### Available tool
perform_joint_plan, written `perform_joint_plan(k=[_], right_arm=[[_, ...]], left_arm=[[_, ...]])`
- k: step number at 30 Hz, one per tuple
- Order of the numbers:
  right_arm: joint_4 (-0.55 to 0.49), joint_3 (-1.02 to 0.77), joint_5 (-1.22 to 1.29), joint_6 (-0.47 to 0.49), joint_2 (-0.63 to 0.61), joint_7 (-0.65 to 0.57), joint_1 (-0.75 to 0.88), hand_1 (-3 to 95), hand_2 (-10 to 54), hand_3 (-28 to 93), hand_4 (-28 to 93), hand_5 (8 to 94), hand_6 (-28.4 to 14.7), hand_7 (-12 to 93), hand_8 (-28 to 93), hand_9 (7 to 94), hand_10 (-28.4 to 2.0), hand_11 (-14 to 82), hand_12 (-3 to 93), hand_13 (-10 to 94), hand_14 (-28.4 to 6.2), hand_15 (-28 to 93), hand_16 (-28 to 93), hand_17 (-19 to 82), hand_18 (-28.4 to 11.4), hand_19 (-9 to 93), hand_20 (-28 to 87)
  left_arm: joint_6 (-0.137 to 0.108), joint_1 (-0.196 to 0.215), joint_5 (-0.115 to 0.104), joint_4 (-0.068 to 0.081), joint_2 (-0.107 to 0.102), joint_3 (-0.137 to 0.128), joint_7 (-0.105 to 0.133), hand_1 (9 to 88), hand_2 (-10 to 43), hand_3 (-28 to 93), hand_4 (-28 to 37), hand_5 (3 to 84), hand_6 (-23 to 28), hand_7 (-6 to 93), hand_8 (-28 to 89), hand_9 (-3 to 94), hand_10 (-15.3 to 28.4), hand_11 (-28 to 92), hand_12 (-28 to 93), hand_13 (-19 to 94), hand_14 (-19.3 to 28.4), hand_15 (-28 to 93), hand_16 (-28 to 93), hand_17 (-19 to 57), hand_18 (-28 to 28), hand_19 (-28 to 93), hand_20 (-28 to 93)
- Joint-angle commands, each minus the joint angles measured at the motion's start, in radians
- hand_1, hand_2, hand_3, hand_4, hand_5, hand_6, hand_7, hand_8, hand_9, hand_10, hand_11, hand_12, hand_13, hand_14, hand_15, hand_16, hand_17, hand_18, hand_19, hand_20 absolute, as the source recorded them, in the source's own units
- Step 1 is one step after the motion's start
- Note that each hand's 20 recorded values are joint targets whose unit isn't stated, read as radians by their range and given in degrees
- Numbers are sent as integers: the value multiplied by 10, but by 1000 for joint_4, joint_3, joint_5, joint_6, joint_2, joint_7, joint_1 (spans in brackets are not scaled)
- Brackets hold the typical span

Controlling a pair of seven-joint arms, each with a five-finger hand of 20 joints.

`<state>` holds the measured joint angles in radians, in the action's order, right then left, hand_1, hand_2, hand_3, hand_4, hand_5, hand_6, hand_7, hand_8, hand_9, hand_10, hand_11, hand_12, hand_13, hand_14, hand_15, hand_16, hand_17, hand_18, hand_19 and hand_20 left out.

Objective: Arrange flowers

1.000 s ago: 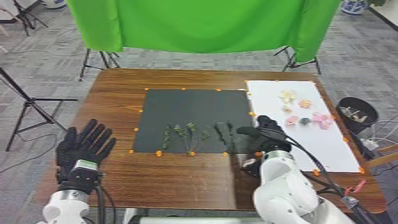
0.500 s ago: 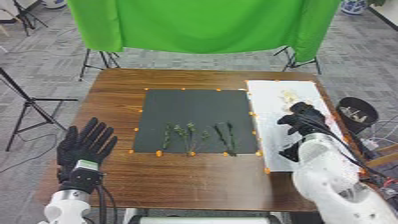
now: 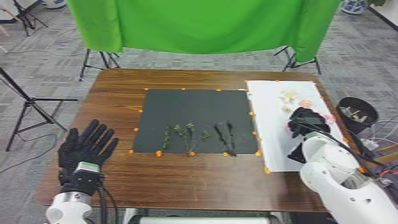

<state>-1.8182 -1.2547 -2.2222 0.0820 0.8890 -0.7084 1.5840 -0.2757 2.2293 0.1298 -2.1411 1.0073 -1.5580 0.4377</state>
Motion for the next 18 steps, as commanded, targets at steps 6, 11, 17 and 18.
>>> perform_joint_plan(k=[6,11,17,18], right_arm=[[-42,47,-67,-181,-11,-49,36,551,51,723,-283,710,-8,182,-24,734,-121,131,169,542,-103,237,178,246,-173,729,334],[-102,33,-60,-220,-24,-38,32,554,49,721,-283,724,-7,196,-20,720,-121,127,155,535,-108,237,176,245,-175,729,336],[-163,27,-59,-273,-38,-24,12,551,47,728,-283,733,-7,202,-17,719,-122,129,149,529,-113,236,174,233,-178,714,331],[-172,31,-56,-282,-40,-25,6,550,46,730,-283,733,-7,203,-18,719,-122,129,148,527,-115,236,173,228,-179,705,327]], left_arm=[[10,15,-5,2,11,0,5,268,162,700,-283,407,104,145,-86,330,164,248,109,229,172,412,-81,-66,151,377,79],[13,17,-5,2,10,0,8,268,161,700,-283,408,105,143,-86,331,165,247,109,230,172,412,-80,-66,151,376,80],[17,12,-6,4,6,0,5,268,161,700,-283,408,105,143,-85,331,165,247,110,230,171,411,-80,-65,151,375,80],[19,12,-5,4,6,-1,5,268,161,700,-283,408,105,143,-85,331,165,247,110,230,171,411,-80,-66,151,375,80]])
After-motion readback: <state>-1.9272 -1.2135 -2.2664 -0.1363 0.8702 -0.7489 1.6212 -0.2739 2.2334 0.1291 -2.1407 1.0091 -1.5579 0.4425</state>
